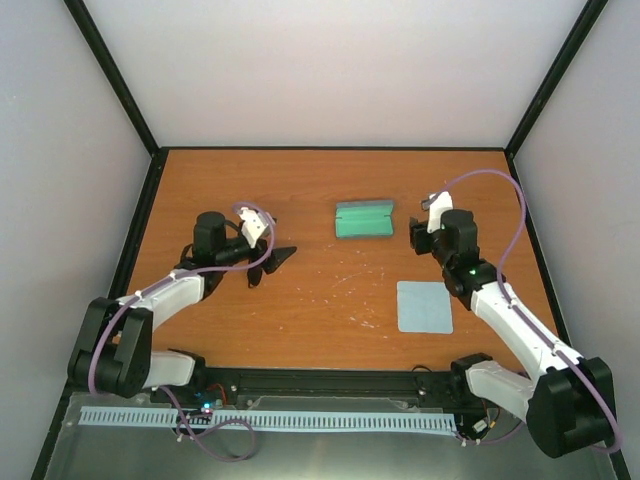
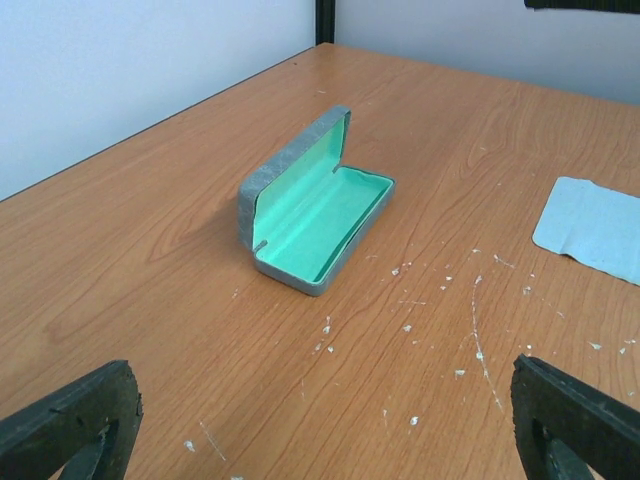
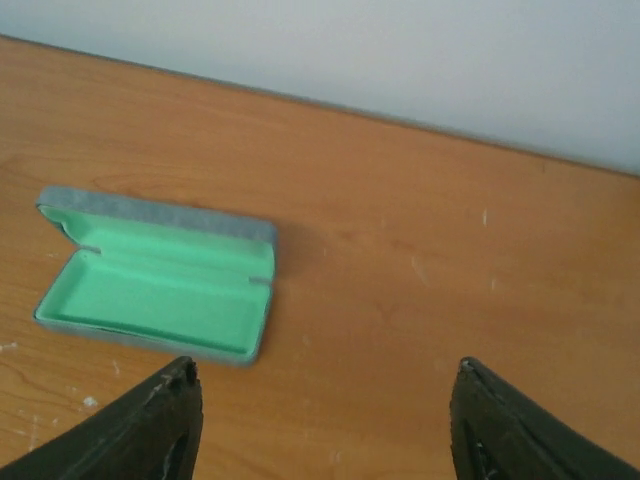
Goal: Organize the sunglasses
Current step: Move the glasses cleaning cloth to the center of the board.
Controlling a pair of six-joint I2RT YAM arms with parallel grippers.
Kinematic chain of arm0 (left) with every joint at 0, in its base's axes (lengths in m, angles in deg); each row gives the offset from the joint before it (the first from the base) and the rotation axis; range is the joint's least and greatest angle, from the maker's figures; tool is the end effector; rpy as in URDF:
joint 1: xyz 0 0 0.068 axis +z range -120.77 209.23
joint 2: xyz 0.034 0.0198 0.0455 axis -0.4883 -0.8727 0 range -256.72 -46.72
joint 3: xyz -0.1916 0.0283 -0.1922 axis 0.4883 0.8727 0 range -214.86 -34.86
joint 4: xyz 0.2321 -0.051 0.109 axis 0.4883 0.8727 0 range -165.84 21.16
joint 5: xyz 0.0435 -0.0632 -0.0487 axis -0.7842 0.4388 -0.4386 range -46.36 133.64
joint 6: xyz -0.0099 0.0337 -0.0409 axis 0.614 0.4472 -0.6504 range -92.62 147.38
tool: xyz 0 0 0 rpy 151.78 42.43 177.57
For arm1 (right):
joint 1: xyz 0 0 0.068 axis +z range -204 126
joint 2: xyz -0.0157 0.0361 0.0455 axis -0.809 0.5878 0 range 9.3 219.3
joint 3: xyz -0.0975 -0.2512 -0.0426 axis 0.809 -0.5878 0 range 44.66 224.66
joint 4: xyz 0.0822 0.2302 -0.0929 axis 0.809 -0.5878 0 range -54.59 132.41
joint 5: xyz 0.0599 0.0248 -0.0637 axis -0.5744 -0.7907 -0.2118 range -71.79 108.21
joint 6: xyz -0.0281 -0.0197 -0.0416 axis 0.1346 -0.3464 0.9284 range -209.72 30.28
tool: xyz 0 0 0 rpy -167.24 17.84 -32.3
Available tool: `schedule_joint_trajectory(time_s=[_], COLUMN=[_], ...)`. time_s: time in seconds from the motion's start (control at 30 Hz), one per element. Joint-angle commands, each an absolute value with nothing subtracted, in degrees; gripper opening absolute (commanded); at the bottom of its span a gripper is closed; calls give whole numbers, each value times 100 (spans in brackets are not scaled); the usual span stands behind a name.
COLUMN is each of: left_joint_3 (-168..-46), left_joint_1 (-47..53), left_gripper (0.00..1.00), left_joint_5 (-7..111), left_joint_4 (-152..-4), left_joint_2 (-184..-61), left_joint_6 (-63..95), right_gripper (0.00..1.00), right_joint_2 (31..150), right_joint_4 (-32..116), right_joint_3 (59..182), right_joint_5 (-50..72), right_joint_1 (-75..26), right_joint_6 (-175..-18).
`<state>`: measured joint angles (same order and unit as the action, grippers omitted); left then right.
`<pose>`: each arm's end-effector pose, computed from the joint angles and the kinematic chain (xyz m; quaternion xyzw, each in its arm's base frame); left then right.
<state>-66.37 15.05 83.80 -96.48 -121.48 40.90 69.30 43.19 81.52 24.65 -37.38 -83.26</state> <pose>0.2499 -0.0869 0.2051 0.3720 0.7131 -0.2887 0.5194 0.2292 0.0644 0.2594 -0.1353 0.8190 0.0027 0.5576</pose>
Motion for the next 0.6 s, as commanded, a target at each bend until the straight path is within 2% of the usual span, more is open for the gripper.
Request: schedule_joint_trajectory(time_s=[0.0,0.2,0.37,0.57], left_joint_3=[-6947,-7046,-7009,-6907], left_joint_1=[1518,1473,1464,1465], left_gripper=[99,100,99,99], left_joint_5=[8564,8625,8635,8607], left_joint_4=[-10079,-9977,-9833,-9799], left_joint_2=[-12342,-12571,-12566,-12497], left_joint_6=[3872,3775,3784,3757], right_gripper=[70,70,61,64], right_joint_2=[7116,7826,8542,9273], right_joint_4=[2517,1488,1068,940], right_joint_3=[8573,8743,8928,9015], right_joint_5=[2890,2849,3242,2990], right_joint_1=[-3759,-3763,-3878,-4297], right_joint_6=[-9875,-10276,-10559,-11038])
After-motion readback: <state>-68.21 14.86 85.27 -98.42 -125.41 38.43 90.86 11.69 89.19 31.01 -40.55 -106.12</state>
